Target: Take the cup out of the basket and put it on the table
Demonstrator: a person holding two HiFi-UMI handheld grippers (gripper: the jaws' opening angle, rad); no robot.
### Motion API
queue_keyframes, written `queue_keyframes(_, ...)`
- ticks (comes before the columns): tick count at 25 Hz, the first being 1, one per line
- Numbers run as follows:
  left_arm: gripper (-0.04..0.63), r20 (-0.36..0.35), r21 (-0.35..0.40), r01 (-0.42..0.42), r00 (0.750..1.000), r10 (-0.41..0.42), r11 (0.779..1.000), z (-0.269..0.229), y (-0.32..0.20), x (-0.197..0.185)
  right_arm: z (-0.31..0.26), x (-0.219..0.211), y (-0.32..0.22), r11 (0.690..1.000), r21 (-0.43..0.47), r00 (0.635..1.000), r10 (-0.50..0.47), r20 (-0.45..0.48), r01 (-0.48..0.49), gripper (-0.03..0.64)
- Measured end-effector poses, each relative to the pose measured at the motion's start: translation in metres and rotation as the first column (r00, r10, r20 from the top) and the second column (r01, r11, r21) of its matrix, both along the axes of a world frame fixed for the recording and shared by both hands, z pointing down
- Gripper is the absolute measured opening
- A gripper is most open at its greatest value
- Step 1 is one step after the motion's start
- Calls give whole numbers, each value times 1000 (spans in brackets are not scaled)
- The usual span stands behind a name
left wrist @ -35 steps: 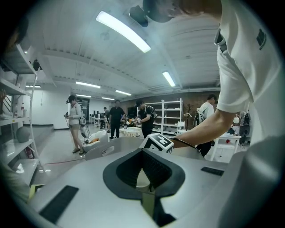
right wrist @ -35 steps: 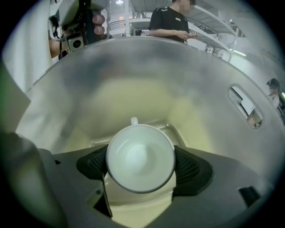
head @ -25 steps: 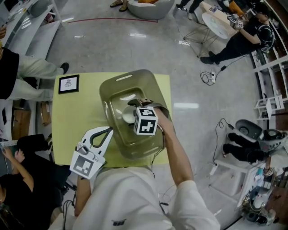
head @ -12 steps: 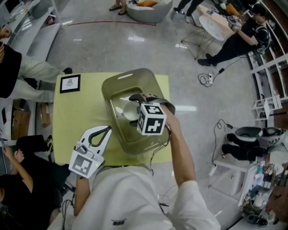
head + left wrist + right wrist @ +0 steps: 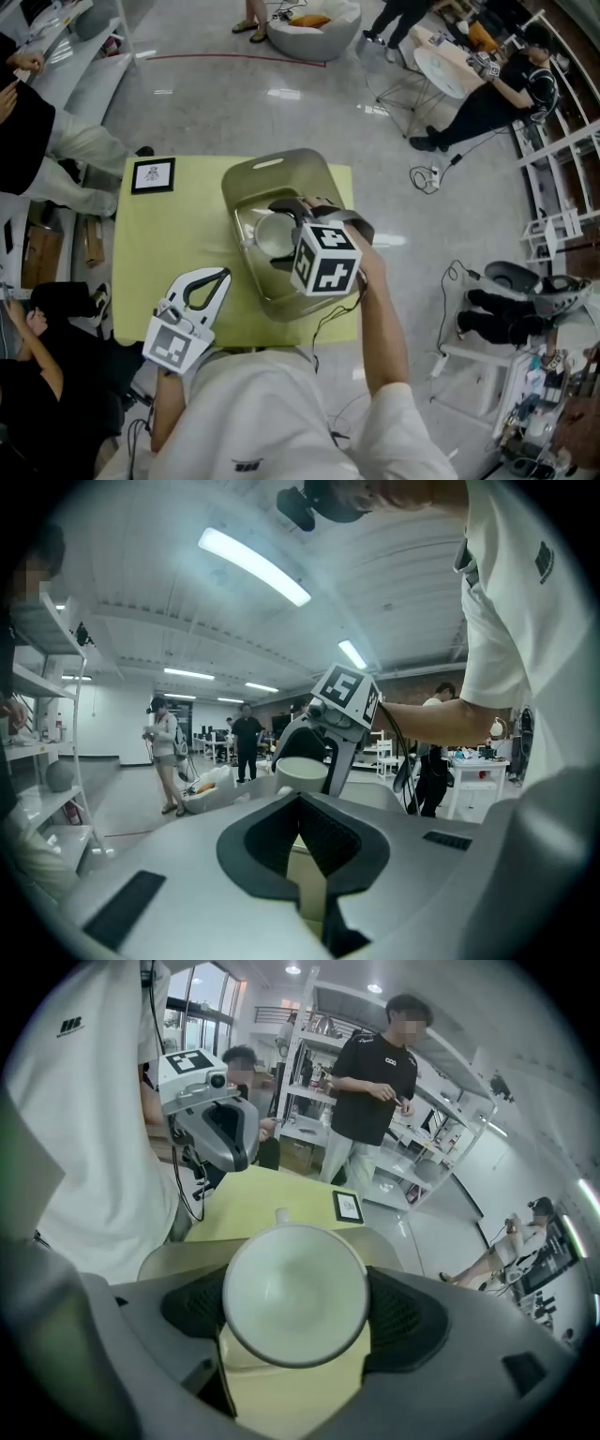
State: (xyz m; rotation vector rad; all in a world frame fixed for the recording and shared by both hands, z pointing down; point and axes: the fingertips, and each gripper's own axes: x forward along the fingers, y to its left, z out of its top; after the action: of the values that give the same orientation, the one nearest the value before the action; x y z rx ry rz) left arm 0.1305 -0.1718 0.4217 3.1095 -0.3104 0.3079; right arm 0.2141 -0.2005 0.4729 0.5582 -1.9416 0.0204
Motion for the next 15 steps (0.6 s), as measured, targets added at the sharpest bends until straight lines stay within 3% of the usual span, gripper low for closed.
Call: queue_keyframes(15,2,-18,-7,124,992,-124,992,-3,1,-53,-39,-62,-4,989,72,992,-129,-4,129,416)
